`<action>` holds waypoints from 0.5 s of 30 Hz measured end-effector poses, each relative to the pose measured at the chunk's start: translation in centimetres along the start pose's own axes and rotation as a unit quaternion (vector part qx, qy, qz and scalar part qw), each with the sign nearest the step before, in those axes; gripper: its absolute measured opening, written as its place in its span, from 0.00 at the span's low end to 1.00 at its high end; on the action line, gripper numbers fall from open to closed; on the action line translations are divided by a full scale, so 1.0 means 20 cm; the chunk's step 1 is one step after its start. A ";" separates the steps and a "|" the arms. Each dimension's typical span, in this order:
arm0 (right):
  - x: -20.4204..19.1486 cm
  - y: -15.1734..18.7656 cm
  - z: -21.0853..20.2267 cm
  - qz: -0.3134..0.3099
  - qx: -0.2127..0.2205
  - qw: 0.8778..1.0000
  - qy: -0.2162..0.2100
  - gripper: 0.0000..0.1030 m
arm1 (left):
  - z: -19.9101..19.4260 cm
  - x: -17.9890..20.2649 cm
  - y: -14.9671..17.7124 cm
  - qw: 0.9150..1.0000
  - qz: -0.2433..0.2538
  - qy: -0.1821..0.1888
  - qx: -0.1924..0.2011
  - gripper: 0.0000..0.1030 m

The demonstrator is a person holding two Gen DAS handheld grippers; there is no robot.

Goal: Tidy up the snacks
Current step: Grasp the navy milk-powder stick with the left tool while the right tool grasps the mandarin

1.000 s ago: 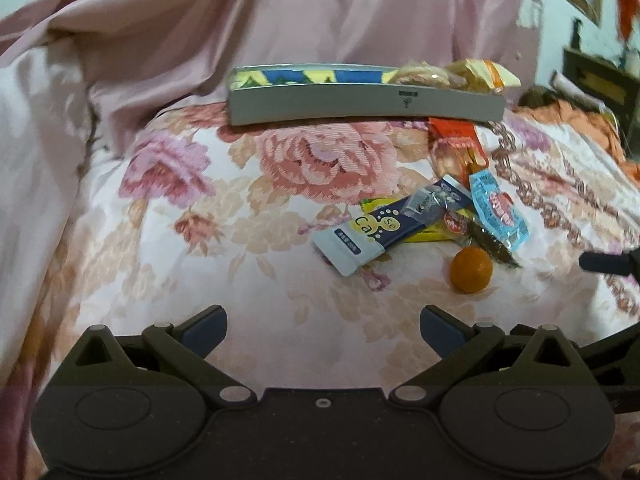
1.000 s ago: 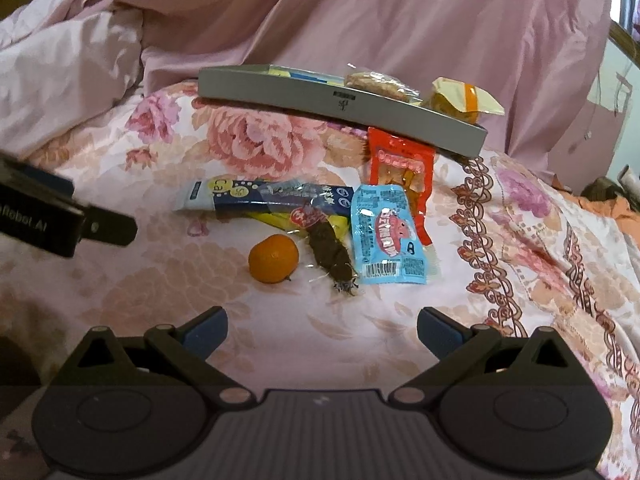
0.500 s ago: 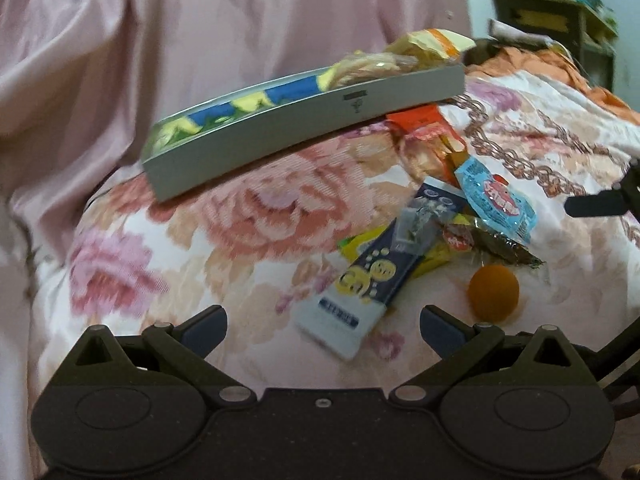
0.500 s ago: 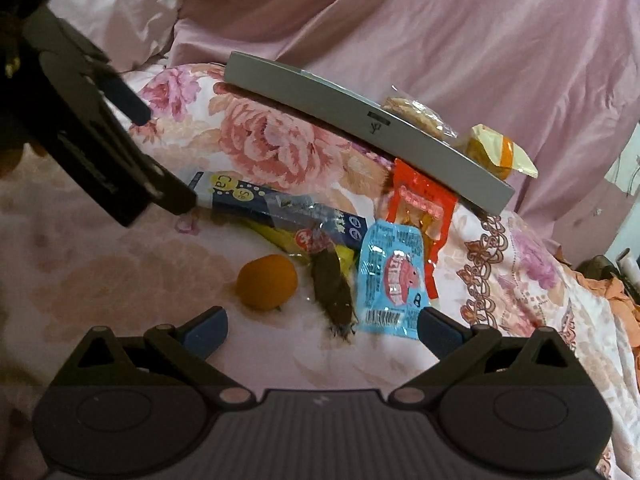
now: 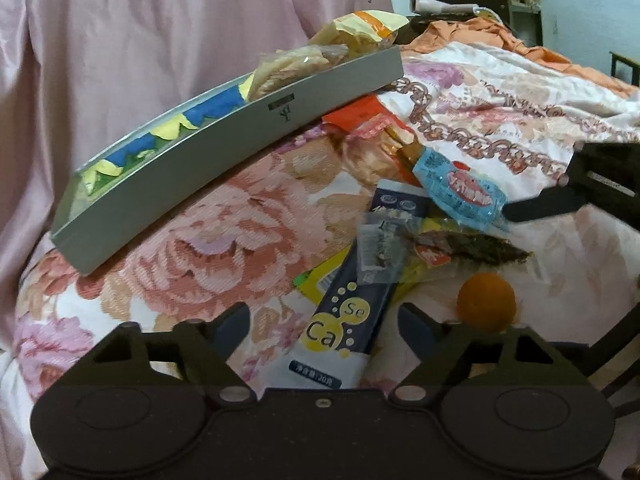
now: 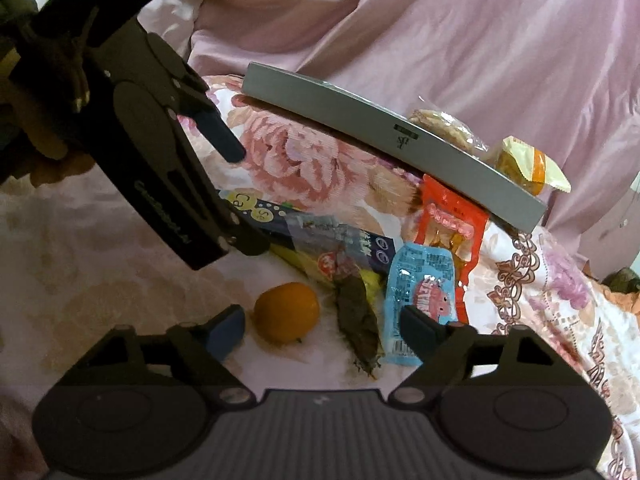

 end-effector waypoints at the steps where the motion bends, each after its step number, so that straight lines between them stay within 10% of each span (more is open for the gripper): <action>1: 0.00 0.00 0.00 0.005 0.000 1.000 -0.004 0.79 | 0.00 0.00 0.00 1.000 -0.003 0.006 0.000 0.74; 6: 0.00 0.00 0.00 0.011 0.005 1.000 -0.016 0.69 | 0.02 0.02 -0.02 0.999 -0.019 0.038 -0.013 0.46; 15: -0.03 -0.02 0.02 0.004 0.010 1.000 -0.028 0.50 | 0.01 0.06 -0.01 0.997 -0.062 0.031 -0.044 0.36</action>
Point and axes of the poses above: each gripper's, at about its wrist camera, not at the fingertips, and z roughly the way its jaws point, x to its right, y to its underside, the point moved 5 cm from there along z, roughly the way its jaws point, and after that the axes turned 12 degrees about -z, right-handed, at the moved point
